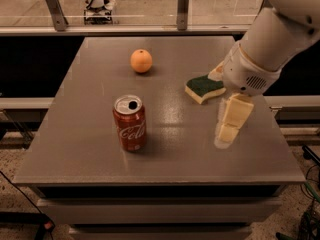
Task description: Knock coke can over
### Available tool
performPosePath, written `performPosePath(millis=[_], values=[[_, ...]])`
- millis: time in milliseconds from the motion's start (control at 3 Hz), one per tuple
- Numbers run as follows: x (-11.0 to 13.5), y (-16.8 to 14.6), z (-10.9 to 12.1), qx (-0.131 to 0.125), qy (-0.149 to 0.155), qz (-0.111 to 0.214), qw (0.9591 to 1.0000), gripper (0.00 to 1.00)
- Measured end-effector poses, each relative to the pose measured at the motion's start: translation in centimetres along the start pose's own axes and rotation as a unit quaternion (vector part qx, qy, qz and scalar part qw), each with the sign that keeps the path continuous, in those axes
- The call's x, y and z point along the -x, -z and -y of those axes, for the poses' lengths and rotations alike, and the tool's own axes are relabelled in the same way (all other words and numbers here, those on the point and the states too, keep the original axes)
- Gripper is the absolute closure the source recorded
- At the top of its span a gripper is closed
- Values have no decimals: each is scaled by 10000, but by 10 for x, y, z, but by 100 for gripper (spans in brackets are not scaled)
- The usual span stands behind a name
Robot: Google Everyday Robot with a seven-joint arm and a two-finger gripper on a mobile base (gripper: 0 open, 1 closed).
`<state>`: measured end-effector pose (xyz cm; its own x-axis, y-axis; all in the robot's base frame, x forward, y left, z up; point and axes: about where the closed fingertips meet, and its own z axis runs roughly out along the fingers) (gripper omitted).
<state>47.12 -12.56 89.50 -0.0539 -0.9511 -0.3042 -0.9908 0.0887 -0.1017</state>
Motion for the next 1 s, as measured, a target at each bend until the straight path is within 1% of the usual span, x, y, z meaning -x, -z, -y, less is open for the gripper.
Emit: performPosePath(millis=[333, 667, 1000], values=[[20, -33, -3, 243, -168, 1156, 9929, 0], [45, -47, -9, 402, -462, 2341, 9703, 0], [56, -41, -11, 571, -564, 2942, 9524, 0]])
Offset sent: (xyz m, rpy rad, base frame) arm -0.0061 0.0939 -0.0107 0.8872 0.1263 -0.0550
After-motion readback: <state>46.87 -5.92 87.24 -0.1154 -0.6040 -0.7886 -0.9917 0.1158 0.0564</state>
